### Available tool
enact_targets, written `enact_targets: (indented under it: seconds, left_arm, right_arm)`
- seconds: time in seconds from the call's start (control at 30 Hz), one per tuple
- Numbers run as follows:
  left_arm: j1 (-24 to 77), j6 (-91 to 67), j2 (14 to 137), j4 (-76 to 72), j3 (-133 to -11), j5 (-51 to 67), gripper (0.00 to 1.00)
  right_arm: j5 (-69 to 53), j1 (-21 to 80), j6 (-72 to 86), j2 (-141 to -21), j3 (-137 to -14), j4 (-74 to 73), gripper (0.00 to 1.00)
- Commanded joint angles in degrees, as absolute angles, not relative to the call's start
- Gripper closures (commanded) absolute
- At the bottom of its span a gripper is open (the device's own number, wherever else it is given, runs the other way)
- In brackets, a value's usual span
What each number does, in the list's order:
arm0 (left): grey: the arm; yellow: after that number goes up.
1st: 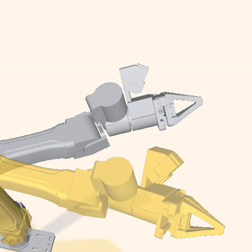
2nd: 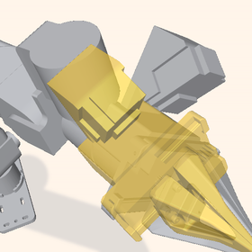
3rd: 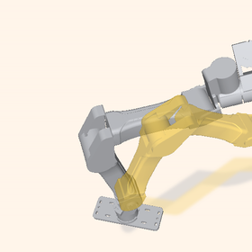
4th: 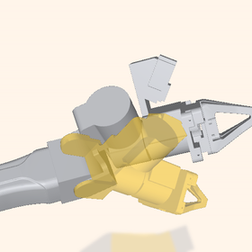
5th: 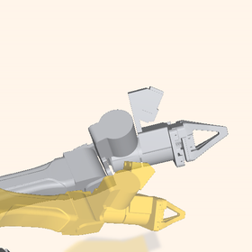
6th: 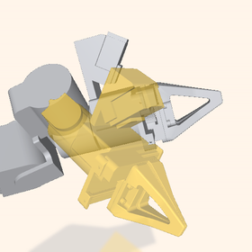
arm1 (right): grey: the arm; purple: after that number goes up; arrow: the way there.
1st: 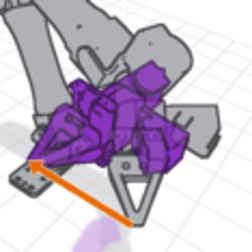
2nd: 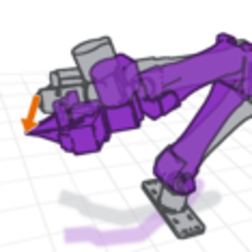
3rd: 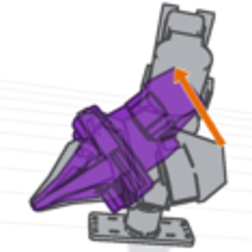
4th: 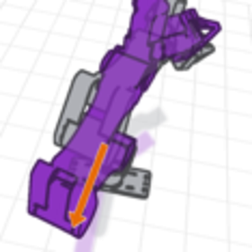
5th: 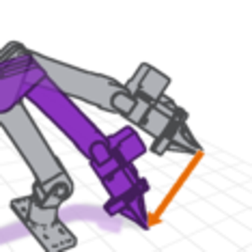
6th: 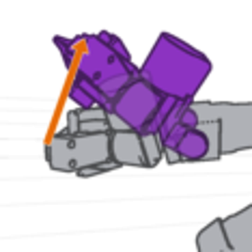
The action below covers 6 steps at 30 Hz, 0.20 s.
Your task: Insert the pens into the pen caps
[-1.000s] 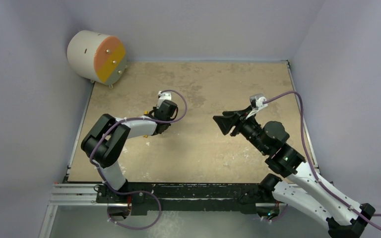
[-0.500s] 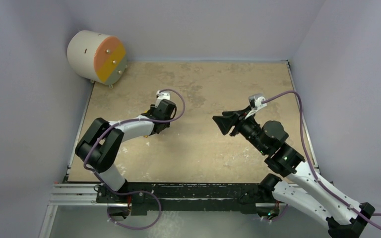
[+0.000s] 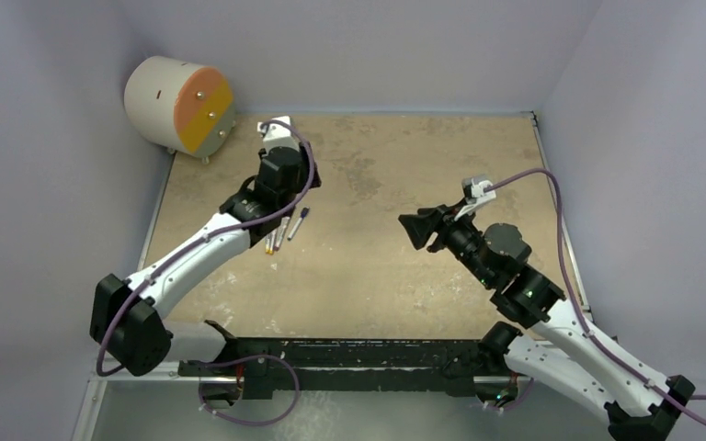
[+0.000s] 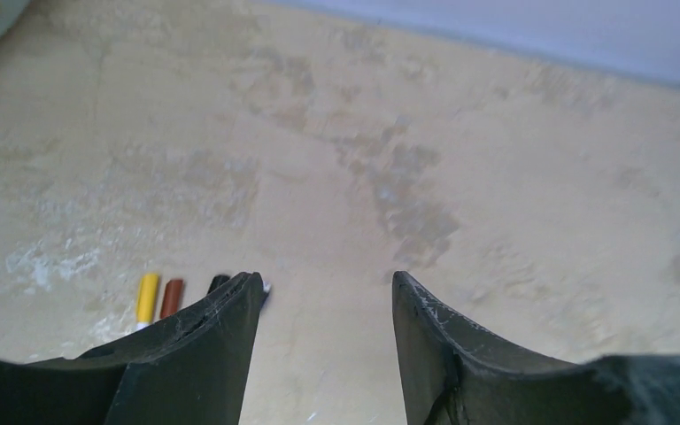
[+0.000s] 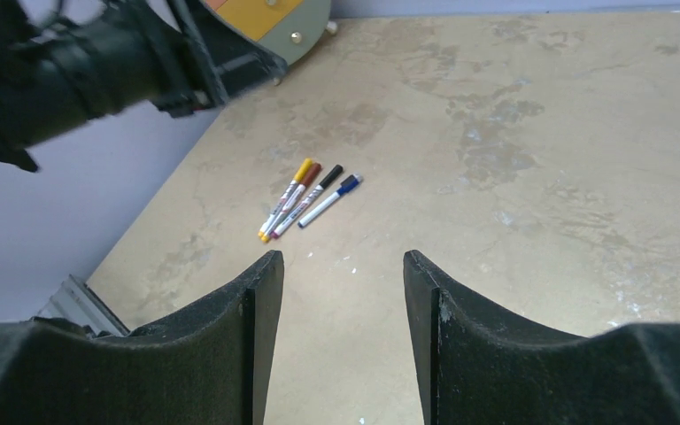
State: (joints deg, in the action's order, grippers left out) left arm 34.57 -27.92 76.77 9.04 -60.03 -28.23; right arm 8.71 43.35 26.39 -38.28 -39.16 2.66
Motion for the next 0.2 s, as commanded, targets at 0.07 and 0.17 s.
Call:
enact_targets:
  seconds: [0.07, 0.17]
  left_arm:
    - [34.6, -33.6, 73.1, 10.9, -63.1, -30.5, 0.46]
    - [34.6, -34.6, 72.4, 11.8, -63.7, -30.2, 0.47]
  right_arm:
    - [12.3, 43.4, 27.5, -35.7, -42.1, 1.3, 0.45]
    - [12.8, 43.4, 27.8, -35.4, -42.4, 0.3, 0.44]
